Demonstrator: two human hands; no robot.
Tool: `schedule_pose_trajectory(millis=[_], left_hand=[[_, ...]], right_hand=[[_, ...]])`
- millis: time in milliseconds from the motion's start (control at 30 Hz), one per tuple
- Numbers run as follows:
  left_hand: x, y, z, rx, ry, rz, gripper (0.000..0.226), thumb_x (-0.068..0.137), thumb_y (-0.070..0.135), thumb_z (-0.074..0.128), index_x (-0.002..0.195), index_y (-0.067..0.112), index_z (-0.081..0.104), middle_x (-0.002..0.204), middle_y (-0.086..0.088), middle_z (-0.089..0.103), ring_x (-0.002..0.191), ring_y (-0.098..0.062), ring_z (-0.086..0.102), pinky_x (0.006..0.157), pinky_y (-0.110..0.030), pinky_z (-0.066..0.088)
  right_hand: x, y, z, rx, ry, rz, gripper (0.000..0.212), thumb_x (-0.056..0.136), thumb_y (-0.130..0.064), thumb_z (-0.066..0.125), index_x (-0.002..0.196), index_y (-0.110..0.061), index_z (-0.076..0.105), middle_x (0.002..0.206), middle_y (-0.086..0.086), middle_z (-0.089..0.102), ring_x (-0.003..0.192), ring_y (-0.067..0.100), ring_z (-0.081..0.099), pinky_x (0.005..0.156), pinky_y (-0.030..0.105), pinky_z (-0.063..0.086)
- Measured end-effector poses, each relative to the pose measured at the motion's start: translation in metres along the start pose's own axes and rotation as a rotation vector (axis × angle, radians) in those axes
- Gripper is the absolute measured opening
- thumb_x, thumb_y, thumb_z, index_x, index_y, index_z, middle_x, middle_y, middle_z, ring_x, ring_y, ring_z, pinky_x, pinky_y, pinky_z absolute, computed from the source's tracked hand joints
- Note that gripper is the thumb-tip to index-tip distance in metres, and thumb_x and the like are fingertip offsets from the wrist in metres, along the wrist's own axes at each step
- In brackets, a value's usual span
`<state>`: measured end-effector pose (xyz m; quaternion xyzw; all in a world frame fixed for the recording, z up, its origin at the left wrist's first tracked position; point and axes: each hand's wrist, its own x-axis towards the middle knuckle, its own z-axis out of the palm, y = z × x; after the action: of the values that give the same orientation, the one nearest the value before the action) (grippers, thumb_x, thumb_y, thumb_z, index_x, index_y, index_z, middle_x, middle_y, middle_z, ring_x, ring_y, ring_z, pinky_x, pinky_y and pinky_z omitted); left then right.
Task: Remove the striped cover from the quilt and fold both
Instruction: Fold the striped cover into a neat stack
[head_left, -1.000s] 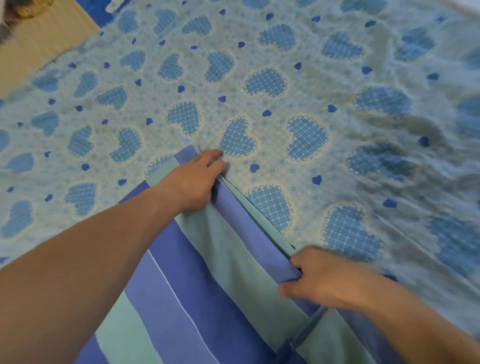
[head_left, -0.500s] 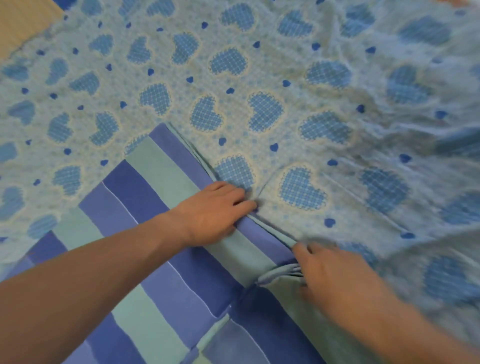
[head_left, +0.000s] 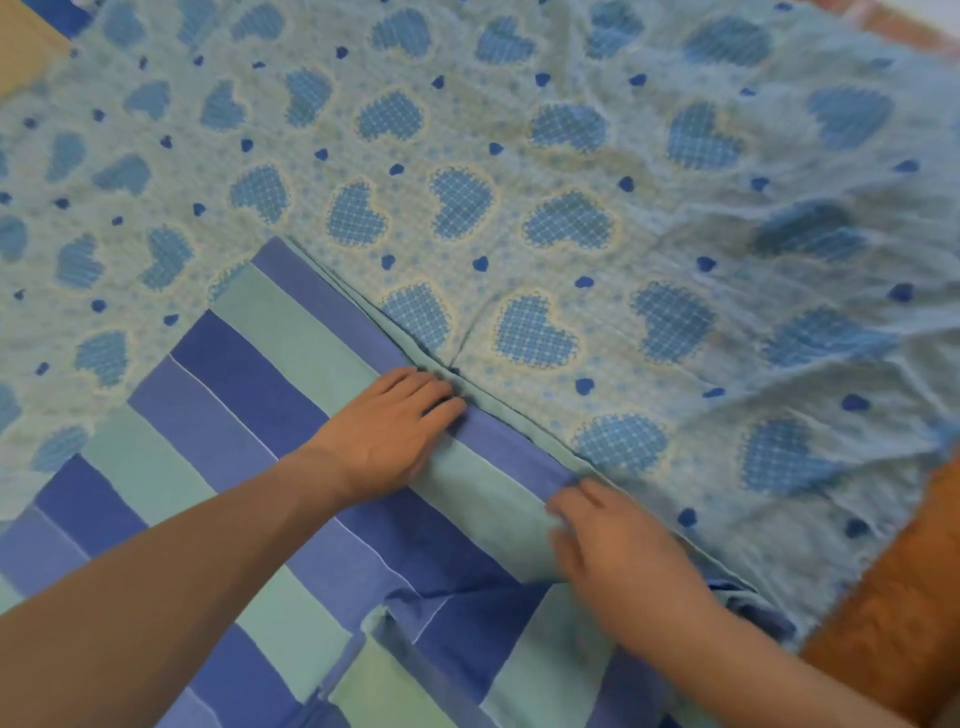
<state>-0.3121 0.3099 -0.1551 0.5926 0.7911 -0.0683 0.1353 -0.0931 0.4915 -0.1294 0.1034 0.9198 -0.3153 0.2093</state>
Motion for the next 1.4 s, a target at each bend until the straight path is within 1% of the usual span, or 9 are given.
schedule_pose_trajectory(millis=[200,367,533,633,733,900,1033,1200,1400], left_hand=[[0.021,0.001,-0.011,-0.071,-0.055,-0.096,0.024,0.084,0.022,0.049,0.103,0.019,0.062,0.102,-0.001,0.06,0.1,-0.027,0.056,0.106,-0.038,0.031],[-0.038,-0.002,-0.019,-0.051,0.023,0.113,0.011,0.076,0.017,0.05,0.085,0.018,0.055,0.09,-0.002,0.05,0.089,-0.028,0.049,0.106,-0.045,0.034],[-0.081,0.005,-0.007,-0.06,-0.235,0.222,0.019,0.075,0.02,0.048,0.086,0.025,0.062,0.091,0.005,0.054,0.09,-0.02,0.052,0.117,-0.041,0.025],[-0.063,-0.001,-0.004,-0.206,-0.24,0.062,0.026,0.083,0.018,0.046,0.095,0.024,0.069,0.098,0.005,0.06,0.091,-0.021,0.057,0.093,-0.032,0.044],[-0.021,-0.01,-0.002,-0.198,-0.079,-0.045,0.033,0.085,0.006,0.057,0.113,0.019,0.066,0.113,0.0,0.059,0.095,-0.024,0.059,0.071,-0.033,0.048],[0.048,-0.023,-0.007,0.106,-0.248,0.103,0.037,0.094,0.025,0.053,0.13,0.031,0.052,0.127,0.008,0.054,0.12,-0.02,0.048,0.097,-0.035,0.04],[0.058,-0.037,-0.014,0.053,-0.228,0.08,0.037,0.086,0.015,0.055,0.121,0.026,0.056,0.109,0.002,0.06,0.102,-0.027,0.058,0.081,-0.036,0.041],[0.034,-0.049,0.006,0.029,-0.099,-0.071,0.034,0.09,0.015,0.053,0.123,0.019,0.057,0.109,-0.005,0.062,0.104,-0.031,0.057,0.104,-0.041,0.036],[0.035,-0.087,0.012,0.205,-0.212,-0.303,0.044,0.089,0.014,0.044,0.133,0.02,0.049,0.128,-0.005,0.056,0.125,-0.029,0.044,0.121,-0.048,0.015]], right_hand=[[0.016,0.019,0.008,-0.232,0.172,0.208,0.03,0.084,-0.017,0.065,0.114,-0.019,0.059,0.109,0.004,0.058,0.103,0.028,0.052,0.088,0.039,0.044],[-0.026,0.017,0.028,-0.302,0.409,0.001,0.044,0.077,-0.005,0.055,0.12,-0.012,0.061,0.116,0.012,0.054,0.105,0.038,0.051,0.088,0.045,0.037],[-0.026,0.006,0.042,-0.351,0.211,-0.281,0.029,0.094,-0.031,0.057,0.116,-0.014,0.064,0.114,0.005,0.06,0.108,0.031,0.056,0.096,0.041,0.042],[-0.016,-0.001,0.031,-0.236,0.077,-0.143,0.007,0.089,-0.022,0.061,0.094,-0.025,0.058,0.082,-0.004,0.057,0.073,0.026,0.058,0.063,0.039,0.048],[-0.007,0.009,0.025,-0.068,0.044,0.164,0.018,0.086,-0.009,0.05,0.095,-0.025,0.046,0.086,-0.003,0.048,0.073,0.029,0.053,0.062,0.039,0.045],[0.022,0.018,0.021,0.024,0.047,0.291,0.017,0.093,-0.037,0.058,0.089,-0.023,0.065,0.087,-0.001,0.066,0.081,0.022,0.061,0.068,0.033,0.048],[0.04,0.021,0.021,0.124,-0.161,0.324,0.031,0.086,-0.036,0.064,0.065,-0.016,0.053,0.065,0.0,0.057,0.066,0.019,0.055,0.056,0.031,0.042],[0.033,0.033,0.008,-0.017,0.216,0.324,0.034,0.091,-0.035,0.059,0.067,-0.018,0.041,0.068,-0.005,0.046,0.068,0.022,0.047,0.056,0.033,0.03],[0.029,0.039,0.021,-0.153,0.207,0.283,0.027,0.098,-0.039,0.051,0.085,-0.023,0.034,0.075,-0.003,0.052,0.074,0.028,0.058,0.057,0.033,0.033]])
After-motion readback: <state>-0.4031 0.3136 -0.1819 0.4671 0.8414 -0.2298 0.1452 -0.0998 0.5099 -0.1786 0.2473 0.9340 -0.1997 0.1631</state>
